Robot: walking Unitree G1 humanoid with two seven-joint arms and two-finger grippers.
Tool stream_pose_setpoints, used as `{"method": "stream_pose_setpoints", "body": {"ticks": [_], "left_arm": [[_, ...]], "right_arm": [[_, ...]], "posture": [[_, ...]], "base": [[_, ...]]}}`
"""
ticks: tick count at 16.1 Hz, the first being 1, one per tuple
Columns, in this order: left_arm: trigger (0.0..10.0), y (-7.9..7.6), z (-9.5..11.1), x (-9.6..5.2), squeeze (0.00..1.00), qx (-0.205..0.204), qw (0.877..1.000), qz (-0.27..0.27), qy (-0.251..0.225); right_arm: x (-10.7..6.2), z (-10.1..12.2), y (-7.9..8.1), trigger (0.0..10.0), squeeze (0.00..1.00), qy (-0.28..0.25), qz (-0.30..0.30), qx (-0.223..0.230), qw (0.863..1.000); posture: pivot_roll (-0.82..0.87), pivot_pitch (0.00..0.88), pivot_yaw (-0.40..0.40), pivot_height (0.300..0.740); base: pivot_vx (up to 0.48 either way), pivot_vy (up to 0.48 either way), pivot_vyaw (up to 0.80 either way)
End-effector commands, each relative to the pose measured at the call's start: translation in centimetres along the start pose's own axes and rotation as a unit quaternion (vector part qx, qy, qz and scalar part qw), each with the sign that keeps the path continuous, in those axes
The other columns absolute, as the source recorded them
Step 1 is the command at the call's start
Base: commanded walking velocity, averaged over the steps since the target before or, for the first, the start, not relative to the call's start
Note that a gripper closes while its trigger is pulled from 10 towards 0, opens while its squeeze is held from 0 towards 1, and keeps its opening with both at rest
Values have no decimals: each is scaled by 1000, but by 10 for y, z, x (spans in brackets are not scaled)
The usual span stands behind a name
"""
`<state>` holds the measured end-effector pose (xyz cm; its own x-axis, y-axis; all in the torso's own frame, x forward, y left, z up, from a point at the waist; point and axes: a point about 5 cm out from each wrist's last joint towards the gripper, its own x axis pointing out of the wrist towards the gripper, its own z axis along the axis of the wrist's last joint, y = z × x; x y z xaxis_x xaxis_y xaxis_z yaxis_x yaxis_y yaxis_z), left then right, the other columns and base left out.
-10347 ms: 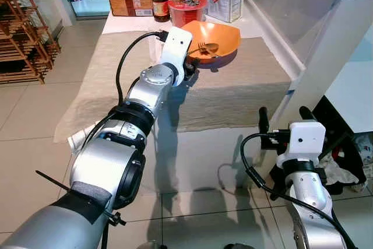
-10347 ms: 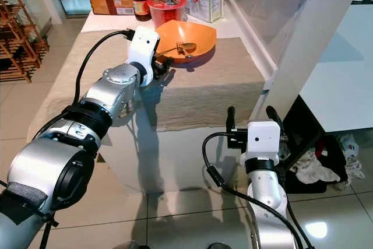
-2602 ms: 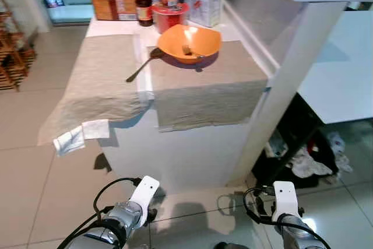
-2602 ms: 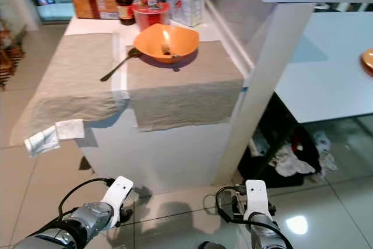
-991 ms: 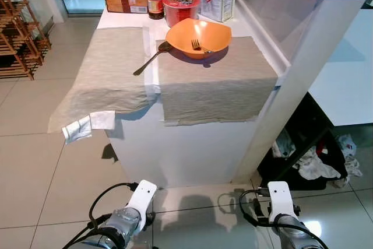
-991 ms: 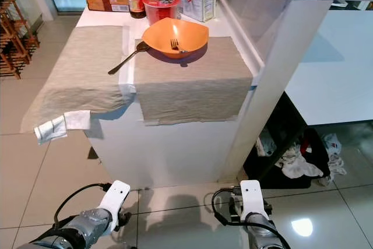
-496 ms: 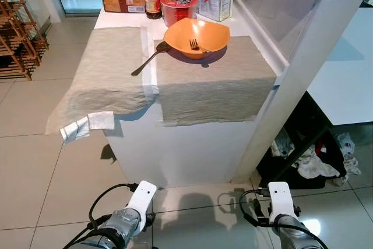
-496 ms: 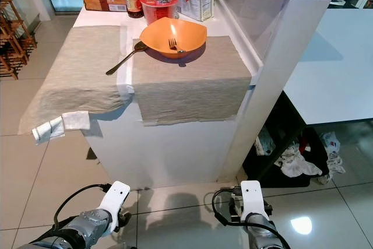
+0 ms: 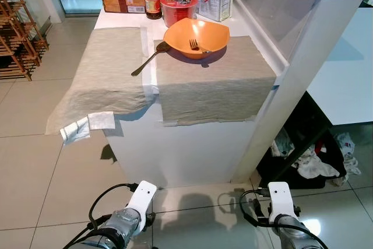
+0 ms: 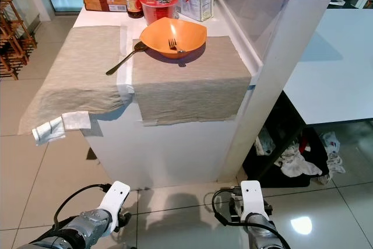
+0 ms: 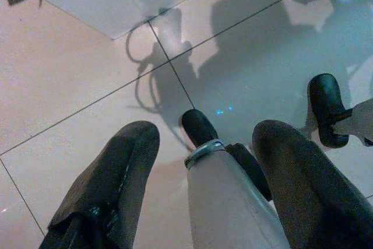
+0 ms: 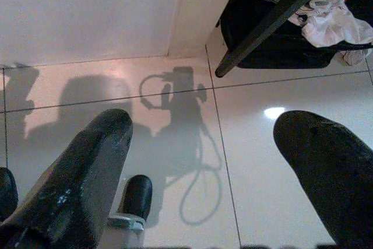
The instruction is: Setting the table
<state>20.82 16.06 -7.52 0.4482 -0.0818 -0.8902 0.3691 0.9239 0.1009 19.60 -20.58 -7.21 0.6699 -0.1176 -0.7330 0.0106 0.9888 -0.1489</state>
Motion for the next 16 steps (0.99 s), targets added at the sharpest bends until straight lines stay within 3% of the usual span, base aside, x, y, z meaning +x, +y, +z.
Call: {"method": "stream_pose_setpoints", "body": {"ticks": [1,5,16], "left_arm": [[10000,5,-12,-1,0,0,1000,6,11],[10000,8,-15,-2,0,1,1000,9,12],[10000,-5,-2,1,0,10,1000,3,0]], "right_arm": [[-3,-8,-7,10000,0,7,6,-11,1000],[-4,-12,-11,10000,0,16,-1,-23,1000],[-1,-5,-9,10000,0,12,-2,-20,1000]], "posture": [[-27,0,-28,740],[-29,0,-27,740],[-43,0,-14,740]], "base": [[0,0,688],[0,0,681],[0,0,0]]}}
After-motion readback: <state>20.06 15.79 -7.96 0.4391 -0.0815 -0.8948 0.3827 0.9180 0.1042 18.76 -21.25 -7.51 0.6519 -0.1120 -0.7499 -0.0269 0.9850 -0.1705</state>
